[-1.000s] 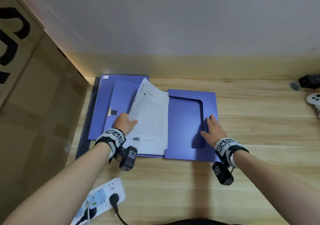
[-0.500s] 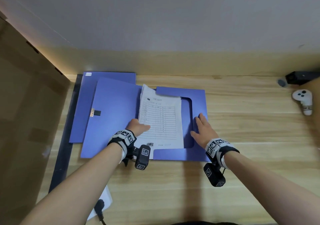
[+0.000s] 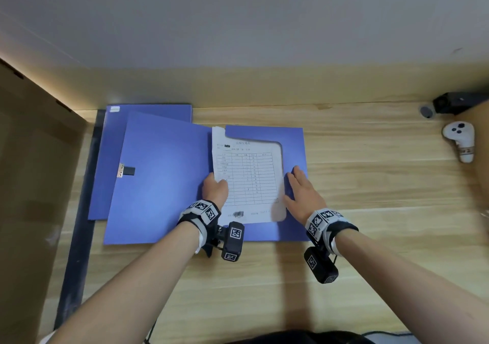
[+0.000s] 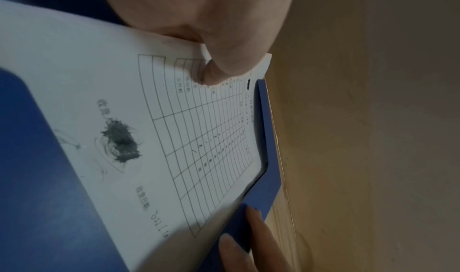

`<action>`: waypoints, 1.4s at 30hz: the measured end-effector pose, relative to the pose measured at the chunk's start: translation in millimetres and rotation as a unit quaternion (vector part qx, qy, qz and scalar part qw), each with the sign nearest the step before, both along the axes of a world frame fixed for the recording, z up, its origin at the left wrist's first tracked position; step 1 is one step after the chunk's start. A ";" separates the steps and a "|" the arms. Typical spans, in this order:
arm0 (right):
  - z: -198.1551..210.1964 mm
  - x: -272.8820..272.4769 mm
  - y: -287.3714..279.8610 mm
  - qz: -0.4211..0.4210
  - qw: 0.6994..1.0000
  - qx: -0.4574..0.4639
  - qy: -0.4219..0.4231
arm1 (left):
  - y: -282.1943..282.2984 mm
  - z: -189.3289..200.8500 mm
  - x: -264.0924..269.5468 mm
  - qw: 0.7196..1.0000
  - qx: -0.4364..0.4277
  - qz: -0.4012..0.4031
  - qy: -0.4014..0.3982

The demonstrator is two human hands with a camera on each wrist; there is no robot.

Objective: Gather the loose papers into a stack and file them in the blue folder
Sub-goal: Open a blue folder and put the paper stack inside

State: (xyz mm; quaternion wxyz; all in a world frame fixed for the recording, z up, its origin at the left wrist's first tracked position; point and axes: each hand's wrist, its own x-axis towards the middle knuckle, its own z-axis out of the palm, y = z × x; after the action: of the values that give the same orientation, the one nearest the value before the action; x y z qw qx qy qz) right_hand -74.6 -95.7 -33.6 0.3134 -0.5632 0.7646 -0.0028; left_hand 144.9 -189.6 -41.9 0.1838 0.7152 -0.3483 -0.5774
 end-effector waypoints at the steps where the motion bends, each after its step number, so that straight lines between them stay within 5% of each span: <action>1: -0.1 -0.6 0.8 0.000 1.000 0.001 -0.002 | 1.7 1.2 -6.5 1.000 0.001 -0.007 0.000; 15: -1.4 -18.3 7.4 0.017 1.000 -0.014 -0.016 | -11.3 -14.7 -57.1 0.981 0.037 -0.185 -0.043; 21: 1.0 -20.3 7.6 0.024 0.999 -0.020 -0.013 | -3.5 10.8 -53.0 0.991 0.048 -0.122 -0.029; 31: 5.9 -16.0 8.4 0.026 0.999 -0.017 -0.013 | 34.3 22.7 -46.9 0.965 0.035 -0.235 -0.109; 42: 2.4 -19.3 4.0 0.049 0.999 -0.003 -0.012 | 14.0 10.8 -44.9 0.940 0.036 -0.309 -0.137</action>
State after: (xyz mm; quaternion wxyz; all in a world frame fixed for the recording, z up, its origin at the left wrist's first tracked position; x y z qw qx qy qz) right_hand -93.9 -91.7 -31.2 0.3206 -0.6010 0.7321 0.0036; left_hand 100.0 -175.5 -31.1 -0.0791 0.6503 -0.5531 -0.5147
